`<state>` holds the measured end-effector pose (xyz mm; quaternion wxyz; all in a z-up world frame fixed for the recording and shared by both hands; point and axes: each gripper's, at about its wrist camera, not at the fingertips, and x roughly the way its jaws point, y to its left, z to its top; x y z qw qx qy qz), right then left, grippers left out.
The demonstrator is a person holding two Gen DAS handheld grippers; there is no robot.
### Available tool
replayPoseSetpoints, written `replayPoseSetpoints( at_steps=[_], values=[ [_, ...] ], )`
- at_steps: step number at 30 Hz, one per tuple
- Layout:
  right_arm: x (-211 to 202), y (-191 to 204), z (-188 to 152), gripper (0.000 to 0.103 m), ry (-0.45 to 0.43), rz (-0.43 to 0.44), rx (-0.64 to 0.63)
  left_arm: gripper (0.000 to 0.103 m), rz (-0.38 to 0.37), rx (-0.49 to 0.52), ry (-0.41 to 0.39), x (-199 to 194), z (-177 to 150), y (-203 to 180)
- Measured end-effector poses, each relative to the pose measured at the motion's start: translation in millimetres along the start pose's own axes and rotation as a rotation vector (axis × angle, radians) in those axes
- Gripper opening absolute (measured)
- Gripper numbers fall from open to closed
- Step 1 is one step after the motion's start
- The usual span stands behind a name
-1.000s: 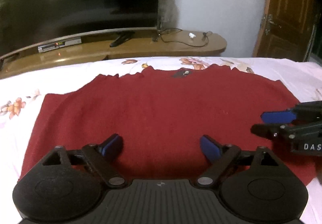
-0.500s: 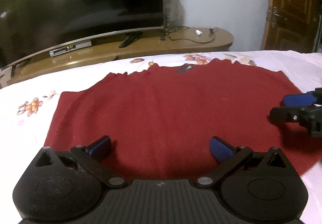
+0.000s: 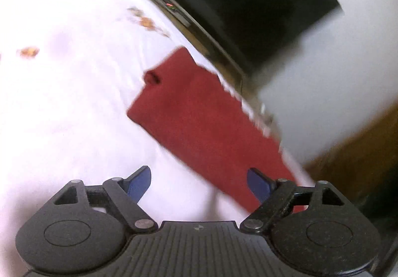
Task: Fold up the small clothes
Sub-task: 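Grasp one sweater end with the left tool while the right tool grasps the other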
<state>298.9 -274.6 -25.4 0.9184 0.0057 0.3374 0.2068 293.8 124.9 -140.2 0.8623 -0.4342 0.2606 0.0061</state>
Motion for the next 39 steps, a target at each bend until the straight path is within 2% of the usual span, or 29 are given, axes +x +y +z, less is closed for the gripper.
replayPoseSetpoints(
  at_steps=[3, 6, 9, 11, 12, 14, 16, 19, 21, 22, 23, 24, 25, 28, 30, 32, 34, 37, 39],
  values=[
    [0, 12, -2, 0.058, -0.001, 0.013, -0.003, 0.082, 0.013, -0.029, -0.016, 18, 11, 0],
    [-1, 26, -2, 0.058, -0.006, 0.036, -0.011, 0.082, -0.007, -0.095, -0.039, 31, 16, 2],
    [0, 33, -1, 0.058, -0.008, 0.052, -0.016, 0.073, -0.019, -0.132, -0.062, 43, 19, 1],
    [2, 35, 0, 0.058, -0.005, 0.053, -0.013, 0.054, -0.023, -0.164, -0.078, 50, 20, 6],
    [2, 35, 0, 0.058, -0.006, 0.053, -0.011, 0.048, -0.022, -0.187, -0.086, 53, 20, 9],
    [5, 35, 1, 0.058, -0.004, 0.054, -0.007, 0.027, -0.025, -0.274, -0.105, 60, 21, 22],
    [8, 35, 2, 0.058, -0.002, 0.055, -0.002, 0.013, -0.016, -0.348, -0.127, 66, 21, 30],
    [19, 35, 4, 0.058, 0.003, 0.056, 0.001, 0.013, 0.007, -0.353, -0.135, 72, 22, 27],
    [28, 35, 9, 0.058, 0.000, 0.045, 0.002, 0.012, -0.007, -0.342, -0.131, 74, 23, 28],
    [36, 33, 15, 0.054, 0.001, 0.039, 0.006, 0.011, -0.013, -0.327, -0.131, 74, 24, 28],
    [43, 32, 19, 0.040, 0.004, 0.036, 0.006, 0.009, -0.018, -0.304, -0.135, 72, 25, 26],
    [50, 33, 25, 0.018, 0.007, 0.035, 0.001, 0.009, -0.014, -0.275, -0.140, 71, 26, 24],
    [57, 35, 31, 0.011, 0.007, 0.032, -0.011, 0.009, -0.014, -0.255, -0.144, 73, 29, 24],
    [78, 44, 43, 0.010, -0.005, 0.026, -0.056, 0.009, -0.024, -0.233, -0.142, 75, 34, 24],
    [95, 50, 42, 0.009, 0.018, 0.031, -0.086, 0.009, -0.034, -0.213, -0.149, 72, 39, 16],
    [120, 53, 33, 0.006, 0.113, -0.037, -0.143, 0.009, -0.047, -0.196, -0.153, 69, 47, 15],
    [121, 53, 26, 0.005, 0.075, -0.051, -0.175, 0.009, -0.042, -0.170, -0.141, 69, 54, 16],
    [116, 55, 25, 0.006, 0.073, -0.058, -0.179, 0.009, -0.012, -0.166, -0.064, 78, 64, 16],
    [113, 55, 23, 0.006, 0.066, -0.058, -0.180, 0.009, -0.025, -0.174, -0.076, 77, 68, 15]
  ],
)
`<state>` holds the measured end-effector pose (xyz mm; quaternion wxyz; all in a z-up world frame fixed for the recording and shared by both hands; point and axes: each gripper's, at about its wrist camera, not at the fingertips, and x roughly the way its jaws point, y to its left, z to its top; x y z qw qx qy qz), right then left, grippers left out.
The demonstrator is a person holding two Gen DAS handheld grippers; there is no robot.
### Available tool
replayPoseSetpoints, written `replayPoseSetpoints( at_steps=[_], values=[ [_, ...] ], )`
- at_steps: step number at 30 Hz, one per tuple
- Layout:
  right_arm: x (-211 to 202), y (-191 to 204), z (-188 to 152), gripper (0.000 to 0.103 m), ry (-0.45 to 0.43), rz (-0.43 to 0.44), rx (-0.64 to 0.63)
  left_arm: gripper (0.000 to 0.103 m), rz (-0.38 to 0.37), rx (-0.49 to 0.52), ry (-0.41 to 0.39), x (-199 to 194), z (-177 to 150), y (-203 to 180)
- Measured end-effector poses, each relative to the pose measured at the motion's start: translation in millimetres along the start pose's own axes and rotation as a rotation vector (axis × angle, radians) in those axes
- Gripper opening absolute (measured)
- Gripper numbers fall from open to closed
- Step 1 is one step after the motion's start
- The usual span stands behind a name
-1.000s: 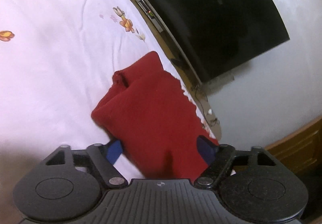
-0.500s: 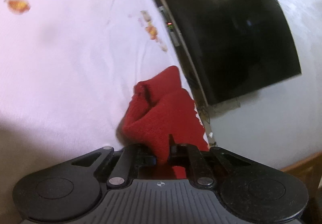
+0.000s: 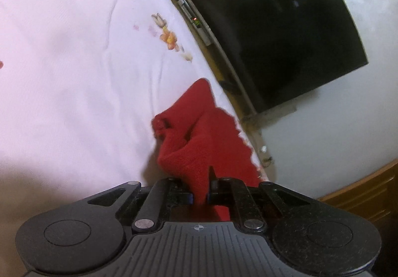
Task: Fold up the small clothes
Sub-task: 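Grasp one sweater end with the left tool while the right tool grasps the other, then lift and fold the sweater over on itself with both tools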
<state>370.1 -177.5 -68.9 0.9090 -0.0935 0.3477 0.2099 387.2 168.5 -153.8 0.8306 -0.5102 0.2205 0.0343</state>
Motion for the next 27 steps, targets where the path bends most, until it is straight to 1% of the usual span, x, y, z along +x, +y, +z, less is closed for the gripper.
replayPoseSetpoints(
  at_steps=[2, 5, 7, 9, 10, 12, 13, 14, 15, 16, 17, 18, 19, 20, 21, 22, 23, 24, 25, 26, 27],
  values=[
    [-1, 0, 1, 0.006, -0.001, 0.003, -0.002, 0.009, -0.028, 0.045, -0.026, -3, 1, -14],
    [1, -5, 3, 0.006, -0.002, 0.023, 0.019, 0.009, -0.055, 0.193, -0.037, -3, -2, -51],
    [4, -8, 5, 0.007, 0.007, 0.033, 0.029, 0.009, -0.092, 0.328, -0.040, -3, -5, -89],
    [4, -9, 7, 0.007, 0.012, 0.043, 0.034, 0.009, -0.159, 0.489, -0.015, -2, -12, -136],
    [4, -13, 6, 0.007, 0.010, 0.059, 0.065, 0.009, -0.185, 0.565, 0.015, 2, -18, -158],
    [0, -31, 3, 0.008, -0.003, 0.118, 0.182, 0.009, -0.237, 0.723, 0.113, 18, -38, -202],
    [-10, -48, -2, 0.011, -0.033, 0.146, 0.302, 0.009, -0.250, 0.803, 0.163, 27, -52, -220],
    [-26, -67, -11, 0.020, -0.092, 0.151, 0.429, 0.009, -0.261, 0.871, 0.212, 37, -68, -234],
    [-42, -84, -21, 0.022, -0.136, 0.135, 0.518, 0.009, -0.277, 0.934, 0.264, 50, -89, -246],
    [-55, -99, -31, 0.024, -0.157, 0.123, 0.588, 0.009, -0.285, 0.974, 0.315, 63, -107, -253],
    [-69, -115, -43, 0.029, -0.175, 0.116, 0.660, 0.009, -0.288, 1.003, 0.377, 79, -127, -256],
    [-81, -130, -56, 0.036, -0.188, 0.103, 0.728, 0.009, -0.281, 1.004, 0.443, 95, -145, -256],
    [-93, -146, -69, 0.037, -0.190, 0.085, 0.791, 0.009, -0.272, 1.015, 0.521, 112, -165, -253],
    [-102, -160, -81, 0.039, -0.190, 0.080, 0.848, 0.013, -0.257, 1.037, 0.564, 122, -180, -250],
    [-111, -172, -92, 0.049, -0.196, 0.088, 0.895, 0.021, -0.232, 1.061, 0.582, 122, -195, -248],
    [-120, -181, -101, 0.071, -0.202, 0.067, 0.923, 0.053, -0.259, 1.064, 0.574, 112, -201, -247],
    [-130, -188, -107, 0.079, -0.219, 0.043, 0.933, 0.080, -0.320, 1.041, 0.556, 100, -199, -248],
    [-140, -194, -111, 0.079, -0.241, 0.036, 0.942, 0.083, -0.365, 1.013, 0.525, 77, -197, -249],
    [-147, -198, -115, 0.079, -0.261, 0.044, 0.959, 0.084, -0.403, 0.997, 0.496, 62, -191, -251],
    [-153, -202, -119, 0.075, -0.276, 0.066, 0.984, 0.084, -0.448, 0.983, 0.470, 48, -179, -252],
    [-158, -204, -120, 0.073, -0.287, 0.102, 0.995, 0.084, -0.477, 0.960, 0.438, 39, -165, -247]
  ],
)
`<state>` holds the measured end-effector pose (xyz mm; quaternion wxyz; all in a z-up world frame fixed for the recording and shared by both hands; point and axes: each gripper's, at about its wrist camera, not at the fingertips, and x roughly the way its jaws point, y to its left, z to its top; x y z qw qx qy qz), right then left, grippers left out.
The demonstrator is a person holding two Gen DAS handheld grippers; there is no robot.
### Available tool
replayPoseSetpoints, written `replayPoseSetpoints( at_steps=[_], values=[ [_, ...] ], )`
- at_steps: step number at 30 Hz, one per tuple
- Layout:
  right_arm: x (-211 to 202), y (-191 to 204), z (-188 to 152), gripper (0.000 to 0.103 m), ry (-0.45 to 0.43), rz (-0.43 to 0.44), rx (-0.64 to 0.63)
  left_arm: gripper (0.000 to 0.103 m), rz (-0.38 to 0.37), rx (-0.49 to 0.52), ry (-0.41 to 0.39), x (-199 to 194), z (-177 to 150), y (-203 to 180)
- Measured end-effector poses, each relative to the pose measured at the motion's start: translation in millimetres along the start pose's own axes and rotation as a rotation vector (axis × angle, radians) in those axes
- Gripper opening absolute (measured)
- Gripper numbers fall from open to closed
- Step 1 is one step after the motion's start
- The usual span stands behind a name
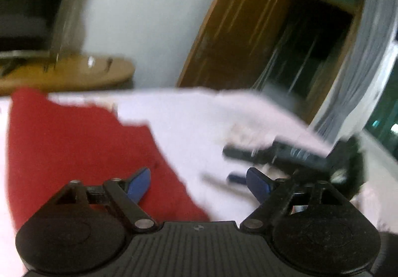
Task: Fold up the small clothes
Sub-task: 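Lift and fold the sweater over on itself with both tools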
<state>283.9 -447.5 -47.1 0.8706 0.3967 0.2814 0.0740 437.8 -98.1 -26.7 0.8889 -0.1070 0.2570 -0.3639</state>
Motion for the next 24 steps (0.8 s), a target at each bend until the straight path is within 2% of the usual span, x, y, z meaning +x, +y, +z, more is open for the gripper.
replayPoseSetpoints(
  at_steps=[1, 3, 5, 8, 11, 13, 15, 18, 19, 21, 22, 23, 24],
  values=[
    [-4, 1, -1, 0.073, 0.006, 0.028, 0.001, 0.083, 0.011, -0.021, -0.036, -10, 3, 11],
    [-6, 9, -4, 0.072, 0.034, 0.088, -0.016, 0.083, 0.106, -0.080, -0.074, -24, 11, 43],
    [4, 25, -9, 0.072, 0.090, 0.154, -0.039, 0.083, 0.242, -0.183, -0.085, -34, 15, 86],
    [30, 40, -13, 0.072, 0.171, 0.194, -0.043, 0.083, 0.329, -0.338, -0.068, -39, 11, 129],
    [63, 41, -15, 0.070, 0.245, 0.207, -0.025, 0.083, 0.390, -0.377, -0.041, -37, 0, 142],
    [85, 38, -15, 0.069, 0.283, 0.203, 0.000, 0.083, 0.393, -0.417, -0.032, -31, -8, 146],
    [102, 37, -14, 0.068, 0.306, 0.203, 0.012, 0.083, 0.428, -0.440, -0.004, -26, -17, 149],
    [123, 40, -11, 0.066, 0.342, 0.227, 0.009, 0.083, 0.417, -0.503, -0.007, -15, -19, 157],
    [129, 43, -10, 0.063, 0.348, 0.221, -0.006, 0.084, 0.417, -0.511, -0.008, -16, -18, 160],
    [140, 51, -6, 0.049, 0.357, 0.184, -0.049, 0.084, 0.423, -0.510, -0.004, -16, -26, 158],
    [142, 55, -6, 0.034, 0.360, 0.168, -0.076, 0.084, 0.424, -0.510, 0.007, -11, -26, 160],
    [145, 60, -5, 0.013, 0.366, 0.147, -0.115, 0.084, 0.424, -0.508, 0.012, -13, -26, 156],
    [145, 65, -4, 0.012, 0.369, 0.138, -0.155, 0.083, 0.430, -0.495, 0.015, -12, -25, 153]
  ],
)
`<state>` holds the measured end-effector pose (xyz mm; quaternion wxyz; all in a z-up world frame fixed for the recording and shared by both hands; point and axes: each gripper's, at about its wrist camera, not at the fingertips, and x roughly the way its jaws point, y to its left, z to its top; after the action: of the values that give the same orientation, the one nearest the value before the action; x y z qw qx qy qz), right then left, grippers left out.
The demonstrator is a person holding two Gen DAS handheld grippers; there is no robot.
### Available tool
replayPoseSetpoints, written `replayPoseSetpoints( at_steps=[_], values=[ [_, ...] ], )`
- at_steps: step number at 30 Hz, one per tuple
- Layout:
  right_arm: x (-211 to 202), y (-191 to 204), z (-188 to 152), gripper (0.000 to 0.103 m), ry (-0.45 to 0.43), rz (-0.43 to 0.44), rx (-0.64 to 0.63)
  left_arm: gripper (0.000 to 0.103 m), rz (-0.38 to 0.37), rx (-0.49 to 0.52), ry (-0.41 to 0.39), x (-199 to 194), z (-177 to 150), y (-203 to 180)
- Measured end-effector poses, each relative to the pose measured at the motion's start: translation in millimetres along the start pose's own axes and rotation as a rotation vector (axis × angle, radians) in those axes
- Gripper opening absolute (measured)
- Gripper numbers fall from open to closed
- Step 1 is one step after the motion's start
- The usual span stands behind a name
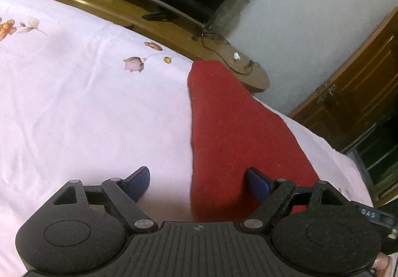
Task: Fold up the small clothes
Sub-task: 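Lift and fold the sweater over on itself with both tools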
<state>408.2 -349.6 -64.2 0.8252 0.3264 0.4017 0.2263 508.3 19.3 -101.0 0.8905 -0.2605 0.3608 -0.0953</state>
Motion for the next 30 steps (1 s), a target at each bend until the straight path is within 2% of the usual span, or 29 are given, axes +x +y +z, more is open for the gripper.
replayPoseSetpoints(
  at_steps=[2, 4, 8, 10, 11, 12, 14, 19, 21, 25, 30],
  values=[
    [-9, 13, 0, 0.009, -0.023, -0.024, -0.084, 0.083, 0.018, 0.049, -0.015, 1, 1, -10],
    [-26, 24, -4, 0.006, -0.077, -0.009, -0.127, 0.083, 0.012, 0.083, -0.025, -1, 4, -19],
    [-70, 26, -7, 0.005, -0.165, 0.004, -0.142, 0.083, -0.004, 0.161, -0.023, 7, 6, -37],
    [-71, 20, -9, 0.006, -0.157, -0.003, -0.136, 0.083, 0.012, 0.177, -0.024, 5, 5, -43],
    [-68, 15, -8, 0.012, -0.140, 0.001, -0.130, 0.083, -0.004, 0.152, -0.021, 4, 4, -40],
    [-63, 9, -7, 0.032, -0.118, 0.001, -0.103, 0.083, -0.011, 0.135, -0.024, 2, 4, -37],
    [-57, 2, -8, 0.051, -0.100, 0.012, -0.054, 0.083, 0.005, 0.121, -0.042, -2, 4, -29],
    [-76, -14, -26, 0.053, -0.155, 0.097, 0.096, 0.083, 0.001, 0.088, -0.056, -13, 6, -10],
    [-72, -18, -33, 0.058, -0.129, 0.112, 0.130, 0.083, -0.033, 0.064, -0.056, -14, 4, -7],
    [-51, -29, -39, 0.058, -0.067, 0.133, 0.244, 0.083, -0.075, -0.003, -0.061, -22, -6, 0],
    [-79, -40, -58, 0.059, -0.149, 0.158, 0.370, 0.083, -0.075, -0.010, -0.042, -21, -18, 10]
  ],
)
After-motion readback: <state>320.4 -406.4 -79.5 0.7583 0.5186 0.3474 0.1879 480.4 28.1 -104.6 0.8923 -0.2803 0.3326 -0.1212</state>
